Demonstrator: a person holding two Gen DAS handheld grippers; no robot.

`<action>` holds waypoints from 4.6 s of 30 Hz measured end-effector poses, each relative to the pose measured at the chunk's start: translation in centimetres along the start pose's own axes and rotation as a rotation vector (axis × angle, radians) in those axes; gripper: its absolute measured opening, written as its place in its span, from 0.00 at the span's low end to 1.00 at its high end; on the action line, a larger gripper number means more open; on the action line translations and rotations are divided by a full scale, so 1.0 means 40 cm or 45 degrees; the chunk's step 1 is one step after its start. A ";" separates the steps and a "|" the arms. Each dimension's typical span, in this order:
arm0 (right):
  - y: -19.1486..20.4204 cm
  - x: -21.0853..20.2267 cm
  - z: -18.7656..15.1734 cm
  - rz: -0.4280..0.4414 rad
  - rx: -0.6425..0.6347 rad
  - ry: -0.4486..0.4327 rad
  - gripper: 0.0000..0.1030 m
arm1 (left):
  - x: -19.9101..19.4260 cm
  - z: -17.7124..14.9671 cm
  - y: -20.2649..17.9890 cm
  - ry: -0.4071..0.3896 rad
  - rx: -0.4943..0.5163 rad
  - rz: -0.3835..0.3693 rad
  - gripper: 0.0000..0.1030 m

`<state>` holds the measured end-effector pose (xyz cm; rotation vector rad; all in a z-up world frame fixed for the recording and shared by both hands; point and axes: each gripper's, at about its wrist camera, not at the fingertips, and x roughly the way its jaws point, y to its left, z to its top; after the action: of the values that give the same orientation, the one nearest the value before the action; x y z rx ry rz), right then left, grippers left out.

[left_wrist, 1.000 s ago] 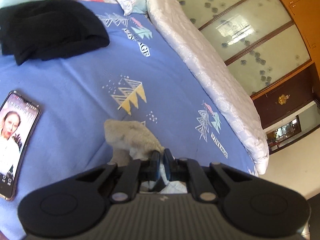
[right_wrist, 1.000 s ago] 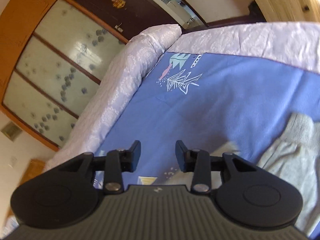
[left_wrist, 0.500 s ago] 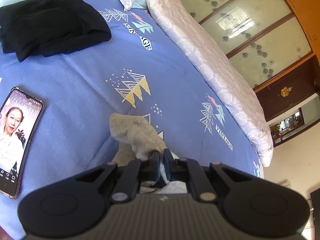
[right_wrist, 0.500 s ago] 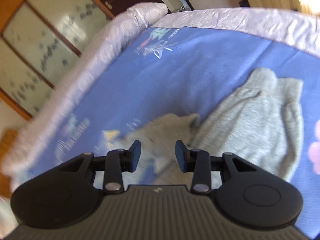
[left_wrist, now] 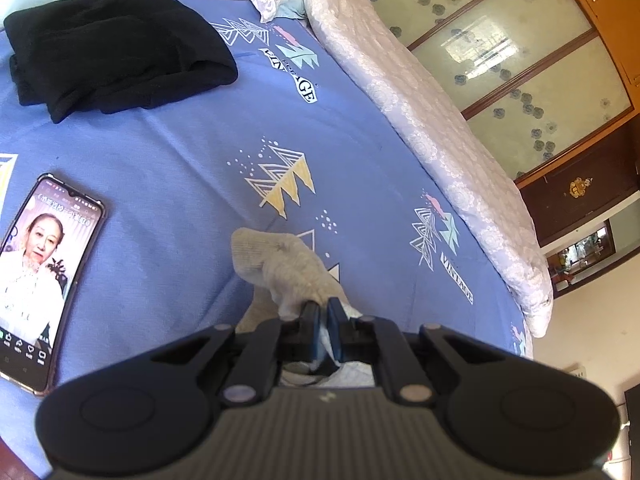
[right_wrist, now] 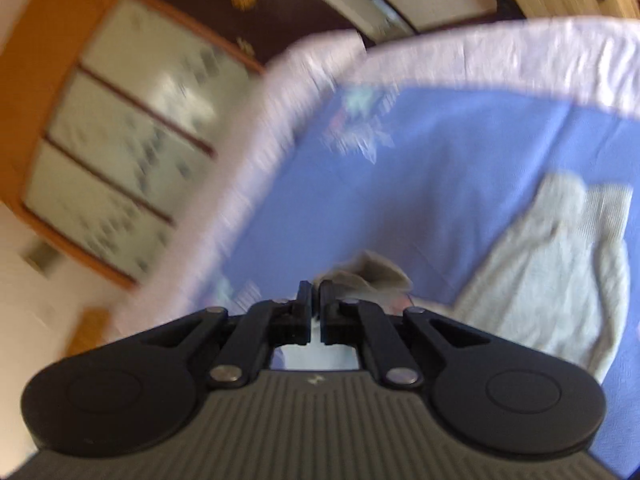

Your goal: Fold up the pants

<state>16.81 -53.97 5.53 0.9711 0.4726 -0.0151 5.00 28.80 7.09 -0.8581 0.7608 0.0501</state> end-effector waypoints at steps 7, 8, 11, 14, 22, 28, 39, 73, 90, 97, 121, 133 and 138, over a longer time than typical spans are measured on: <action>0.046 -0.152 0.114 -0.091 -0.014 -0.243 0.05 | -0.016 0.000 0.023 -0.031 -0.028 0.017 0.05; 0.039 -0.144 0.122 -0.174 -0.025 -0.267 0.05 | -0.017 0.000 0.025 -0.034 -0.031 0.025 0.05; -0.014 -0.057 0.134 -0.422 -0.048 -0.264 0.29 | -0.016 -0.003 0.029 -0.020 -0.045 0.015 0.05; -0.066 -0.016 0.098 -0.538 -0.045 -0.224 0.36 | -0.016 -0.013 0.010 -0.020 -0.009 0.025 0.05; -0.175 -0.129 -0.089 -0.268 -0.009 -0.013 0.35 | -0.014 -0.007 -0.008 -0.023 0.017 0.018 0.05; -0.208 -0.151 -0.165 -0.245 0.039 0.038 0.31 | -0.013 -0.009 0.001 -0.010 0.004 0.030 0.05; -0.160 -0.114 -0.178 -0.230 0.059 0.100 0.03 | -0.023 0.006 -0.027 -0.029 0.025 0.015 0.05; 0.009 0.288 -0.268 0.034 -0.054 0.472 0.33 | 0.227 -0.025 -0.195 0.112 0.357 -0.017 0.20; 0.114 0.339 -0.241 0.070 0.025 0.327 0.04 | 0.443 -0.386 -0.430 0.317 1.084 0.152 0.11; 0.092 0.295 -0.202 -0.153 -0.056 0.206 0.13 | 0.292 -0.371 -0.380 0.402 1.058 -0.027 0.30; 0.156 0.536 -0.007 -0.317 -0.294 0.184 0.39 | 0.531 0.025 -0.236 0.121 0.734 0.453 0.06; 0.161 0.755 0.026 -0.095 -0.151 0.087 0.08 | 0.386 0.180 -0.087 -0.151 0.274 0.395 0.06; 0.122 0.771 0.053 -0.245 -0.192 0.027 0.31 | 0.446 0.143 -0.055 -0.088 0.260 0.514 0.19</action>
<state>46.42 -46.82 -1.73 0.7759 0.5776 -0.1410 22.26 26.83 -0.22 -0.4976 0.8488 0.3533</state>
